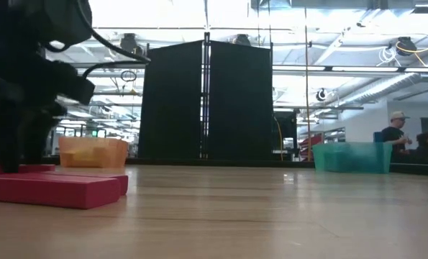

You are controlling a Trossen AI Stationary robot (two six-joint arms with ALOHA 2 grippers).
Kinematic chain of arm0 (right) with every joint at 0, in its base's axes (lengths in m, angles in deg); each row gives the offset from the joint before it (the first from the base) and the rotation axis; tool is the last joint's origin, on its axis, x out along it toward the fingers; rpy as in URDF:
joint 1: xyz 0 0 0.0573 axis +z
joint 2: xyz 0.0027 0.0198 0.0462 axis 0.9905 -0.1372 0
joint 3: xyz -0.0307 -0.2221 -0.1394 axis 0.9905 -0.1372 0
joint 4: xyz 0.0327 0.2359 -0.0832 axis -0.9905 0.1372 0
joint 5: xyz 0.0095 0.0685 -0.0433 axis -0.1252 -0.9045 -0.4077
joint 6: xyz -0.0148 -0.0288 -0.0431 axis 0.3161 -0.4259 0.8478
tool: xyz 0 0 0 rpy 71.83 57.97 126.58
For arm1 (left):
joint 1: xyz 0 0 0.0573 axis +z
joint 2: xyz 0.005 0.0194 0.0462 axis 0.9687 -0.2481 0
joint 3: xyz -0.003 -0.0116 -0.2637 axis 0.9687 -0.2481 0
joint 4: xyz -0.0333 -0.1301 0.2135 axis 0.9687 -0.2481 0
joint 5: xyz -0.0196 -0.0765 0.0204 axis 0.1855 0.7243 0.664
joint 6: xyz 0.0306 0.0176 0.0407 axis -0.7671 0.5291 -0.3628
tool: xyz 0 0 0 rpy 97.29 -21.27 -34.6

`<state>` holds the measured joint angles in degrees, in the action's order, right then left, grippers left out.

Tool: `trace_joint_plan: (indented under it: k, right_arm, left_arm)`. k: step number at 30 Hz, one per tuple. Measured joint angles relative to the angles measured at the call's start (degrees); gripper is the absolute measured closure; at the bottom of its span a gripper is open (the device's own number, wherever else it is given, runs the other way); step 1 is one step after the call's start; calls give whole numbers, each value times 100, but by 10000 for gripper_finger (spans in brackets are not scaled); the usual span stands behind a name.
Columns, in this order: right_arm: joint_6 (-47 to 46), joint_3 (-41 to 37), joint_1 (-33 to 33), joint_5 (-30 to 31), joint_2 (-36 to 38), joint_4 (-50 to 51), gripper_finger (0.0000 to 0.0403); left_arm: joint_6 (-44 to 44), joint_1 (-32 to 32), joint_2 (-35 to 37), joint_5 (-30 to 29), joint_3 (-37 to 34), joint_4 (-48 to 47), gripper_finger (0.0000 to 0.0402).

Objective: Sort blocks
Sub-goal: Put the red block into the red bin

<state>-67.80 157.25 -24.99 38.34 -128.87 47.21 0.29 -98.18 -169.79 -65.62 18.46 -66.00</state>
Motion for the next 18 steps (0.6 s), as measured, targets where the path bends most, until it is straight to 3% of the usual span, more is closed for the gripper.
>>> trace_joint_plan:
  k: [12,15,18]
  right_arm:
    - [117,0,0,-6,0,2,200]
    - [128,0,0,-8,0,2,200]
    - [110,0,0,-10,0,2,200]
  left_arm:
    - [169,-1,27,101,-447,528,149]
    - [171,7,26,133,-484,545,184]
    - [169,7,24,183,-488,545,249]
